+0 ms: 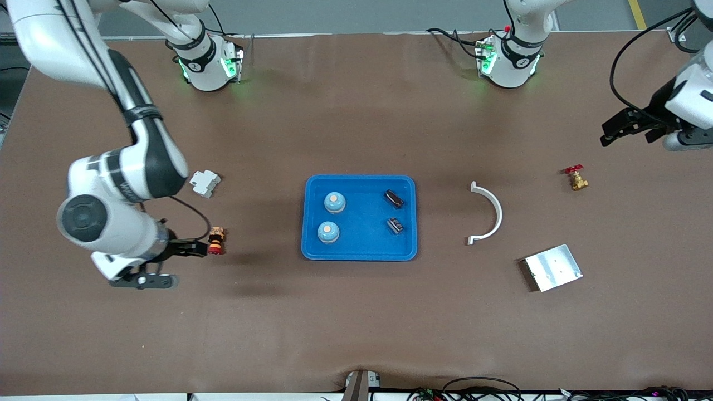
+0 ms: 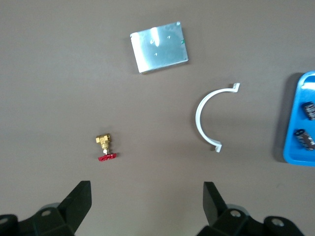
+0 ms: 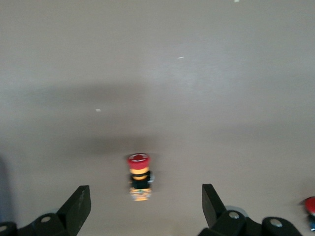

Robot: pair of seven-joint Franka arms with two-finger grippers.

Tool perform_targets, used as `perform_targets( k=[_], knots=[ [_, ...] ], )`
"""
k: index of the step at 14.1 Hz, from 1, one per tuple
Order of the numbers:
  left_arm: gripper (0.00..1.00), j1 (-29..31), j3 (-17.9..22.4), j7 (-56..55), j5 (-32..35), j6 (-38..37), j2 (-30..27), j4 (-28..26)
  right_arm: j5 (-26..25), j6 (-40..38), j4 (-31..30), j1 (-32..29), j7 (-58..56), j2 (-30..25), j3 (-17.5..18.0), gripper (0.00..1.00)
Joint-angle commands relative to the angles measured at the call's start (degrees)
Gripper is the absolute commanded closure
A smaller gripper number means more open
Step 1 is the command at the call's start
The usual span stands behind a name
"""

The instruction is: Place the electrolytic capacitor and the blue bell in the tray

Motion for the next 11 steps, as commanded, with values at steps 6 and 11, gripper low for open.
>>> perform_targets(
  k=[6, 11],
  knots=[
    [0.0, 0.4, 0.0, -2.6, 2.3, -6.0, 12.0, 15.3, 0.6, -5.6, -2.3, -5.3, -1.5, -9.5, 0.7, 0.0],
    [0.0, 0.4, -0.2, -2.4, 3.6, -6.1, 13.1, 17.5, 1.3, -9.4, -2.5, -6.6, -1.4, -14.1, 1.0, 0.0]
  ],
)
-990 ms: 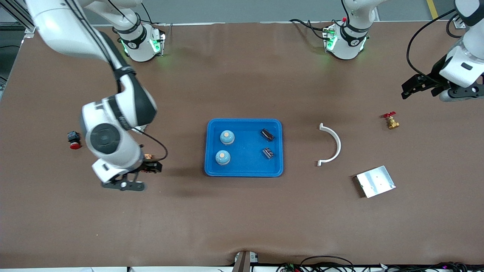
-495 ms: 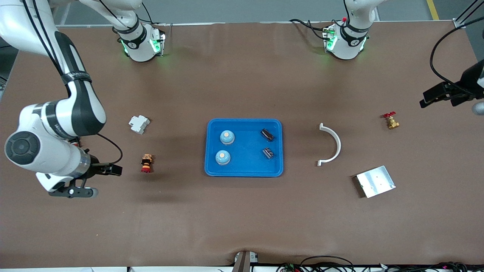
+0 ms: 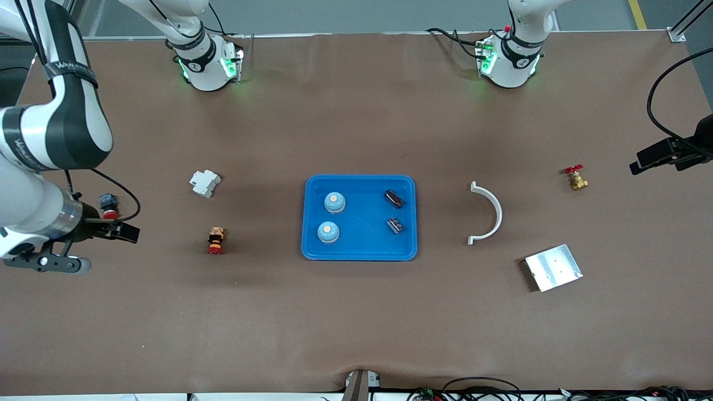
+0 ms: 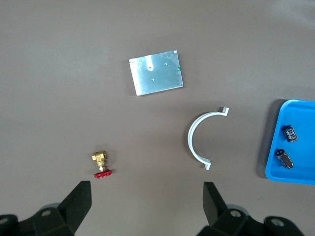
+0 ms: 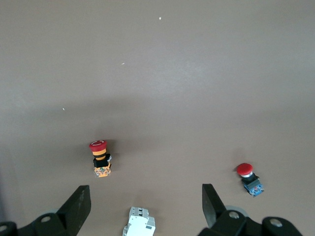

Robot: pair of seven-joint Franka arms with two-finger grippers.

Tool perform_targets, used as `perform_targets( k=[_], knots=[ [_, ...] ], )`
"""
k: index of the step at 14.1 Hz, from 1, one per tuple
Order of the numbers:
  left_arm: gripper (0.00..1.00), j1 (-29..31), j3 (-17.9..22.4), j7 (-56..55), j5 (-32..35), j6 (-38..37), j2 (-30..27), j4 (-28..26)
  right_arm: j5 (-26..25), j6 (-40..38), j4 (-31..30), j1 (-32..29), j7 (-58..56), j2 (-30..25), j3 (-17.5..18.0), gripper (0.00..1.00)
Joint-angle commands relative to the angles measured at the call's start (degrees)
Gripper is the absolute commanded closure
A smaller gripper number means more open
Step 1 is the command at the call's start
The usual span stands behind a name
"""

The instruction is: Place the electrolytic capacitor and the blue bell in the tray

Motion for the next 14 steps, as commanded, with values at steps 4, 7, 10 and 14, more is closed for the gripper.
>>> perform_targets(
  k=[4, 7, 10, 14],
  knots=[
    [0.0, -0.3, -0.6, -0.2, 2.7, -1.4, 1.0, 2.0, 3.5, -4.4, -2.4, -2.5, -0.6, -6.8, 1.1, 0.0],
    [0.0, -0.6, -0.8, -1.1, 2.7, -1.5, 1.1, 1.7, 6.5, -4.3, -2.3, -3.2, -5.4, -7.6, -0.4, 0.0],
    [0.0, -0.4, -0.8, -1.0, 2.8, -1.5, 1.6, 1.7, 9.6, -4.5, -2.7, 1.0, -7.1, -9.7, -7.9, 0.0],
    [0.0, -0.1, -0.8, -0.9, 2.9, -1.5, 1.6, 1.8, 10.6, -3.8, -6.7, 5.9, -9.5, -13.6, -14.7, 0.0]
  ],
)
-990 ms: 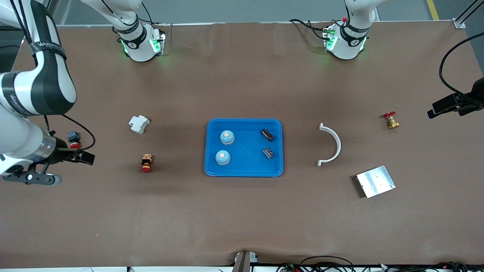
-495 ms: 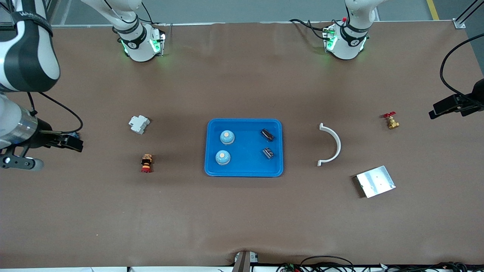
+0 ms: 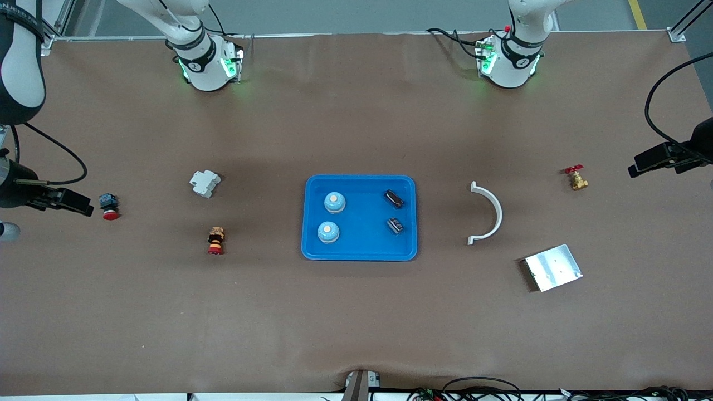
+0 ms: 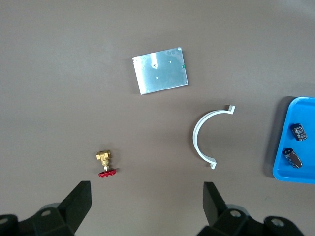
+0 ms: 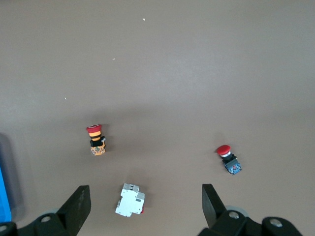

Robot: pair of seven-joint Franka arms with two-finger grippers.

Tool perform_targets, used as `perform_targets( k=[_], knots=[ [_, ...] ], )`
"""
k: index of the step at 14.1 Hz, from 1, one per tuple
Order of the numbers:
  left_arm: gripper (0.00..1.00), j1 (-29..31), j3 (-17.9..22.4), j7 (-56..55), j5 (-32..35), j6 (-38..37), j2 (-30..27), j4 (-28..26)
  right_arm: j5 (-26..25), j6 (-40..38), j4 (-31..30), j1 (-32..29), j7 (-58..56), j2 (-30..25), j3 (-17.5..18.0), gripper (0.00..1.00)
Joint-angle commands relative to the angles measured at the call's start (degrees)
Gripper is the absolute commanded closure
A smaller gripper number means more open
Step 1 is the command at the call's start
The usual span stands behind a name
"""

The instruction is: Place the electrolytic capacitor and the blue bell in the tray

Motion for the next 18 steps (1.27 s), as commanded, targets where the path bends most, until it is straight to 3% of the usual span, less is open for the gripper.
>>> perform_targets(
  k=[1, 9, 14, 18],
  knots=[
    [0.0, 0.2, -0.4, -0.7, 1.3, -1.3, 0.5, 1.4, 1.4, 0.7, -4.8, 1.3, -1.0, -4.7, -1.9, 0.0],
    [0.0, -1.9, 0.7, -0.8, 1.2, -1.4, 0.1, 1.8, 1.5, 0.8, -6.6, 1.3, -1.0, -8.2, -1.8, 0.0],
    [0.0, -11.5, 11.0, -0.6, 1.1, -1.5, 0.0, 2.0, 4.1, 1.4, -6.8, 1.2, -1.0, -8.8, -1.8, 0.0],
    [0.0, -16.7, 16.0, -0.6, 1.1, -1.6, -0.3, 1.9, 5.4, 1.0, -8.3, 1.0, -1.0, -11.4, -1.9, 0.0]
  ],
)
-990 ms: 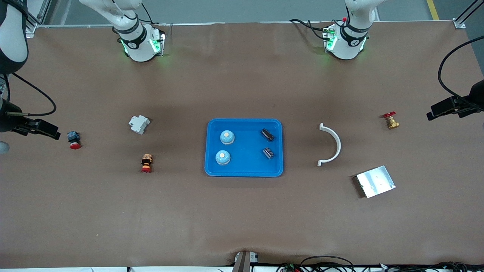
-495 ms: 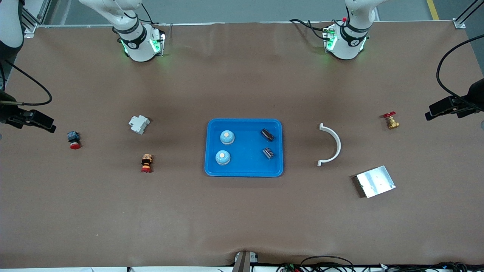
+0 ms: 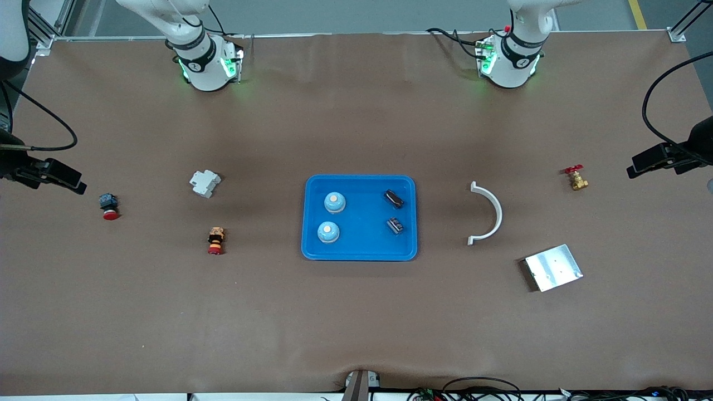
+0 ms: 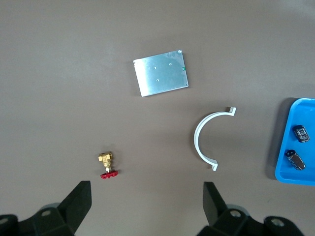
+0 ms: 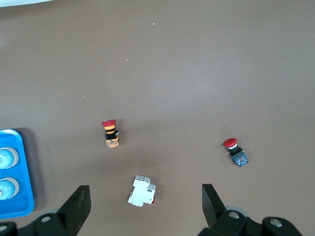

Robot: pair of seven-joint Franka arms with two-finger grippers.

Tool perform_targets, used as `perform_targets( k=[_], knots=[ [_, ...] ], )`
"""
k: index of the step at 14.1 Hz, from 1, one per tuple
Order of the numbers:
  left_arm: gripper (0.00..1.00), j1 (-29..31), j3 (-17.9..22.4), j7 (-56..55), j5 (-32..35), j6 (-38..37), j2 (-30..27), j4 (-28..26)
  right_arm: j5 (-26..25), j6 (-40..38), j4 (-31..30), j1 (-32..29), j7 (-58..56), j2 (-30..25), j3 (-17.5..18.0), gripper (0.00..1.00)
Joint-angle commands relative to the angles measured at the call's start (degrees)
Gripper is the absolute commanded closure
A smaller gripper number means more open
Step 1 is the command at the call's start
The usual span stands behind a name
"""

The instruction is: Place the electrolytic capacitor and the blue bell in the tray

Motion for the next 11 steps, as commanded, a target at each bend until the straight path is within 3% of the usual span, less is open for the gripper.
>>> perform_targets(
  k=[1, 5, 11],
  knots=[
    [0.0, -3.5, 3.3, -0.6, 1.1, -1.4, -0.3, 0.9, 1.8, 0.4, -3.5, 0.3, -0.9, -4.1, -0.6, 0.0],
    [0.0, -6.0, 6.1, -0.5, 1.0, -1.4, -0.3, 1.0, 1.8, 0.3, -4.1, 0.4, -0.9, -5.3, -0.5, 0.0],
    [0.0, -6.2, 6.4, -0.5, 0.9, -1.4, -0.3, 0.9, 1.8, 0.6, -4.9, 0.6, -0.9, -5.5, -0.5, 0.0]
  ],
)
